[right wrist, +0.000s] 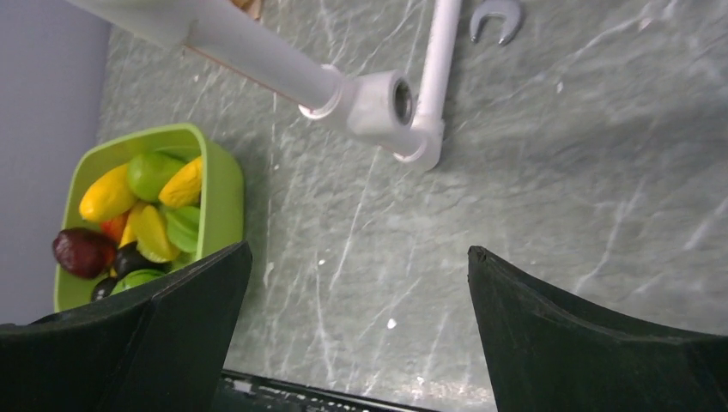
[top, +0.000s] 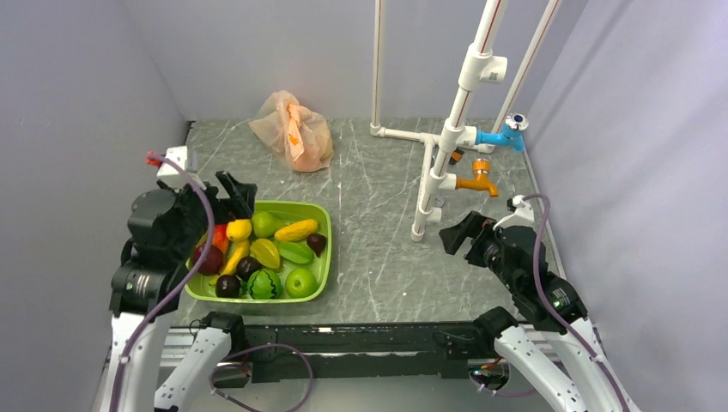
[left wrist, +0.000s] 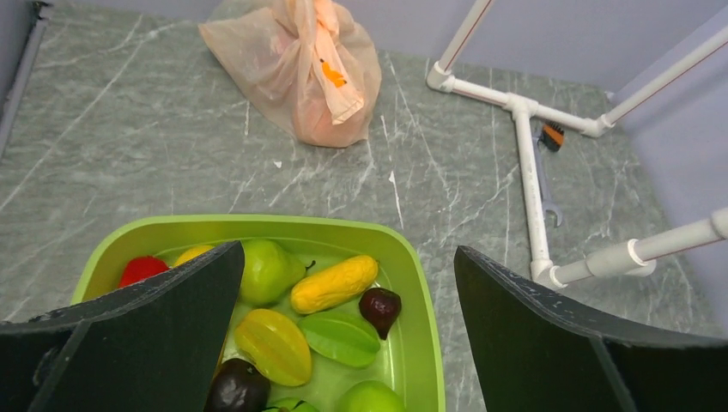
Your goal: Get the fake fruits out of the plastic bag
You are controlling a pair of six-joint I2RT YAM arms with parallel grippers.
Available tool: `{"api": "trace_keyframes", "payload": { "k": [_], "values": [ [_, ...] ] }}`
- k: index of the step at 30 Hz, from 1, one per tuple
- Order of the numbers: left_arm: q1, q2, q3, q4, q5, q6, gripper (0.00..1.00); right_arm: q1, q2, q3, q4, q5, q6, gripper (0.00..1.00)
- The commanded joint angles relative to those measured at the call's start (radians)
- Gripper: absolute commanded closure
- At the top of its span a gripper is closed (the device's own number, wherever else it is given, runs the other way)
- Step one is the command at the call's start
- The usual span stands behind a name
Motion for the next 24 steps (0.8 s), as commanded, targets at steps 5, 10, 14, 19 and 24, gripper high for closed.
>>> {"api": "trace_keyframes", "payload": {
  "k": [5, 10, 14, 19, 24],
  "values": [
    [0.008, 0.211, 0.035, 0.157, -0.030, 0.060, 0.01, 0.004, -0.039, -0.139, 0.171, -0.219, 0.161, 0.00],
    [0.051, 0.328, 0.009, 0.288, 0.042, 0.095, 0.00, 0.005, -0.005, -0.173, 0.240, -0.312, 0.064, 0.00],
    [0.064, 0.404, -0.027, 0.372, 0.075, 0.145, 0.01, 0.017, 0.119, -0.162, 0.302, -0.415, -0.023, 0.00],
    [0.124, 0.383, -0.146, 0.459, 0.161, 0.138, 0.01, 0.149, 0.183, -0.150, 0.426, -0.367, -0.025, 0.00],
    [0.129, 0.373, -0.167, 0.415, 0.125, 0.183, 0.01, 0.407, 0.232, -0.165, 0.573, -0.191, -0.016, 0.00]
  ]
}}
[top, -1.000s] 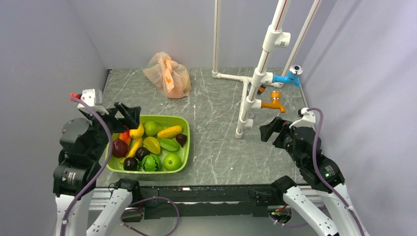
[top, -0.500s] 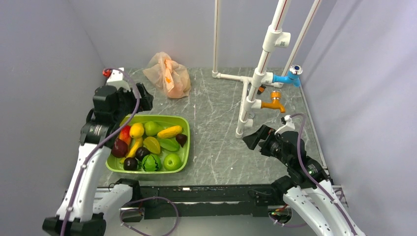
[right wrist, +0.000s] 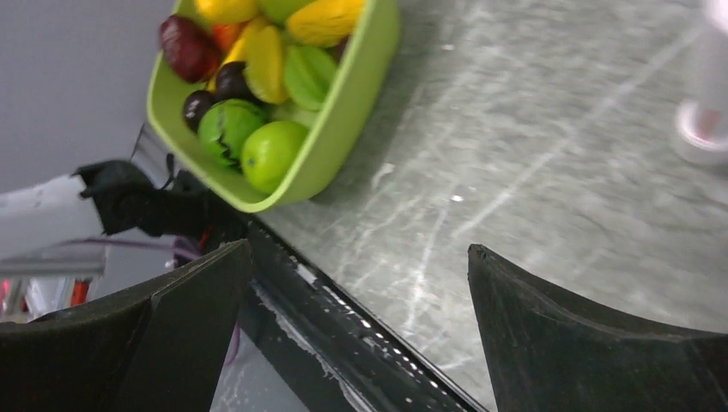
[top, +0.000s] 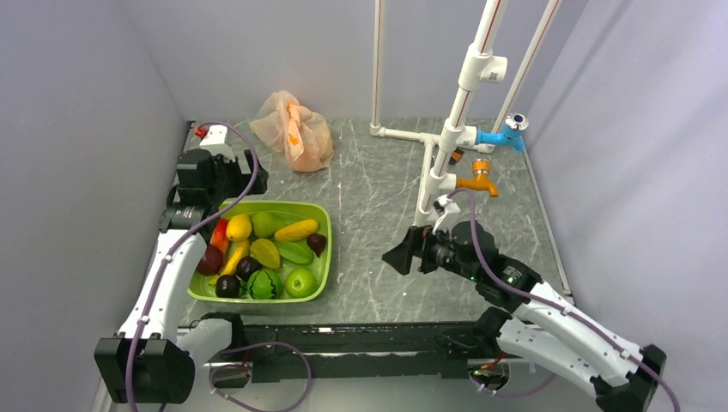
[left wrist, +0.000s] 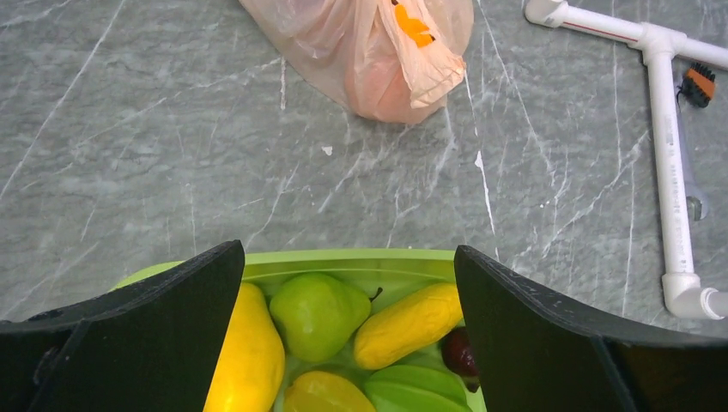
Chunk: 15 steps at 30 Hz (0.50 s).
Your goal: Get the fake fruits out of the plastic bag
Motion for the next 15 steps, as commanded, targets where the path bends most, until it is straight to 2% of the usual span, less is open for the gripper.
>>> {"api": "trace_keyframes", "payload": {
  "k": [1, 4, 7, 11, 15],
  "values": [
    [0.004, -0.036, 0.006, 0.043, 0.020, 0.043, 0.01, 0.218, 0.060, 0.010, 0.228, 0.173, -0.014, 0.00],
    [0.004, -0.062, -0.013, 0.068, 0.042, 0.047, 0.01, 0.382, 0.181, 0.047, 0.330, 0.324, -0.048, 0.00],
    [0.000, -0.092, -0.020, 0.057, -0.003, 0.067, 0.01, 0.486, 0.381, 0.168, 0.379, 0.460, -0.138, 0.00],
    [-0.034, -0.145, -0.040, 0.049, -0.136, 0.117, 0.01, 0.513, 0.618, 0.371, 0.362, 0.558, -0.263, 0.00],
    [-0.098, -0.210, -0.070, 0.057, -0.362, 0.153, 0.01, 0.510, 0.812, 0.544, 0.350, 0.668, -0.333, 0.00]
  ]
}}
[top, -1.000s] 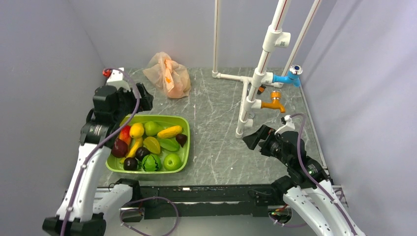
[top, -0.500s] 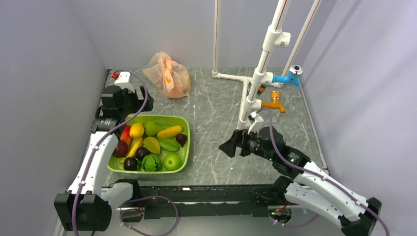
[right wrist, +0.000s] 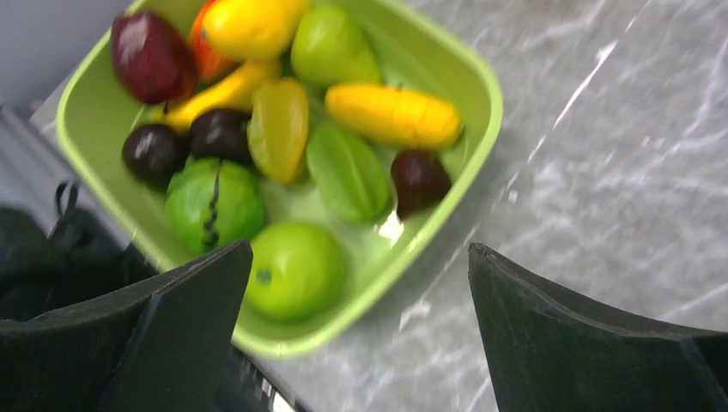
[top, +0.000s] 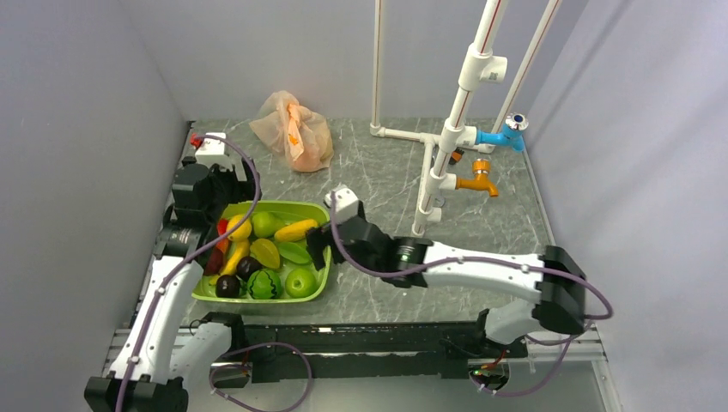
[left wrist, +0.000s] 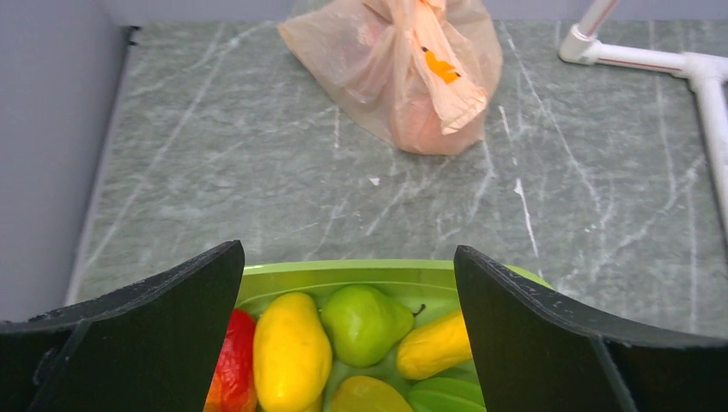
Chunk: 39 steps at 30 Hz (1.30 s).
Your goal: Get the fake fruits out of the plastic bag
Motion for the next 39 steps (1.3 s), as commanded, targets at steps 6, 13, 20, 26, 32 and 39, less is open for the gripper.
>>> {"api": "trace_keyframes", "payload": {
  "k": [6, 13, 20, 26, 32, 39],
  "values": [
    [-0.073, -0.127, -0.065, 0.085, -0.499, 0.079, 0.01, -0.034, 0.343, 0.347, 0.095, 0.283, -0.209, 0.00],
    [-0.072, -0.159, -0.081, 0.107, -0.590, 0.091, 0.01, -0.195, 0.572, 0.600, 0.028, 0.155, -0.130, 0.01],
    [-0.073, -0.141, -0.078, 0.104, -0.564, 0.092, 0.01, -0.306, 0.791, 0.827, 0.075, 0.049, -0.152, 0.01],
    [-0.072, -0.116, -0.065, 0.095, -0.552, 0.092, 0.01, -0.362, 0.956, 1.040, 0.101, -0.059, -0.226, 0.01],
    [-0.073, -0.081, -0.057, 0.100, -0.522, 0.132, 0.01, -0.412, 1.070, 1.178, 0.132, -0.097, -0.202, 0.10],
    [-0.073, -0.055, -0.050, 0.104, -0.502, 0.137, 0.01, -0.421, 1.104, 1.220, 0.155, -0.140, -0.244, 0.33]
  ]
}}
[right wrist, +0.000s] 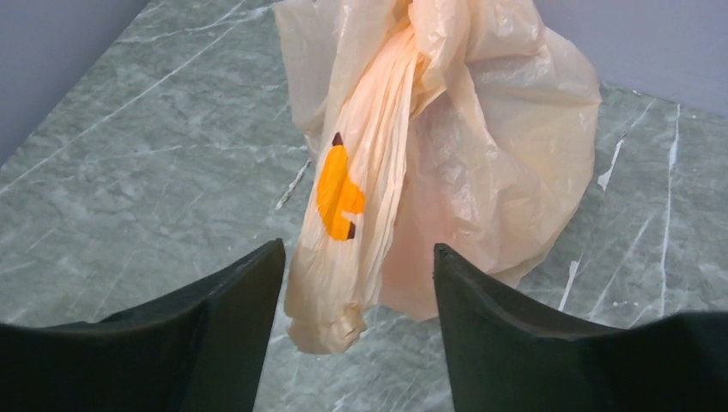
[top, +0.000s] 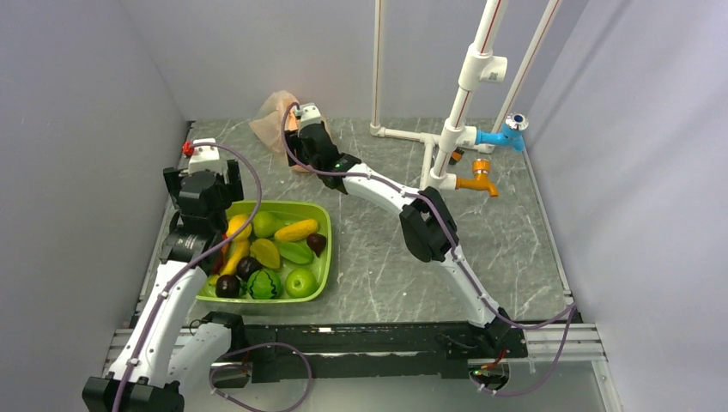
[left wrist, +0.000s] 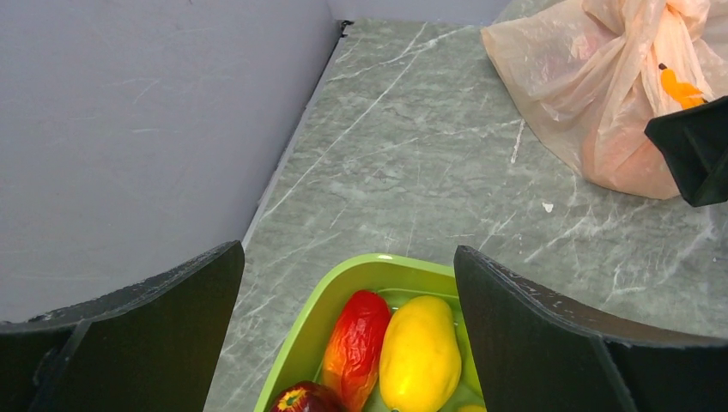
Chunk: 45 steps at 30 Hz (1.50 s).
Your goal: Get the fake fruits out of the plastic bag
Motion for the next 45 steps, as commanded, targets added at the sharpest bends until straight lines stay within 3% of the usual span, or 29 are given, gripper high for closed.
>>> {"api": "trace_keyframes", "payload": {
  "k": [1, 4, 9, 11, 24, 33, 40, 45],
  "values": [
    [-0.004, 0.007, 0.033, 0.039, 0.033, 0.017, 0.01, -0.006, 0.012, 0.055, 0.068, -0.041, -0.033, 0.37],
    [-0.003, 0.017, 0.043, 0.024, 0.038, 0.015, 0.01, -0.013, 0.018, 0.059, 0.067, -0.031, -0.038, 0.49],
    [-0.004, 0.019, 0.037, 0.030, 0.045, 0.020, 0.01, -0.022, 0.002, 0.044, 0.036, -0.037, -0.044, 0.93],
    [-0.004, 0.016, 0.031, 0.030, 0.042, 0.020, 0.01, -0.021, -0.028, 0.020, -0.004, -0.012, -0.056, 1.00],
    [-0.004, 0.049, 0.042, 0.026, 0.123, 0.011, 0.01, -0.020, -0.556, -0.625, 0.004, 0.197, -0.084, 1.00],
    [-0.003, 0.102, 0.074, -0.011, 0.287, 0.006, 0.01, -0.012, -0.890, -0.984, -0.050, 0.136, 0.037, 1.00],
    [-0.004, 0.098, 0.072, -0.016, 0.304, 0.014, 0.01, 0.161, -1.110, -1.143, -0.120, 0.336, 0.007, 1.00],
    [-0.003, 0.092, 0.061, 0.007, 0.316, 0.022, 0.01, 0.254, -1.296, -1.262, -0.223, 0.316, 0.101, 1.00]
  ]
}}
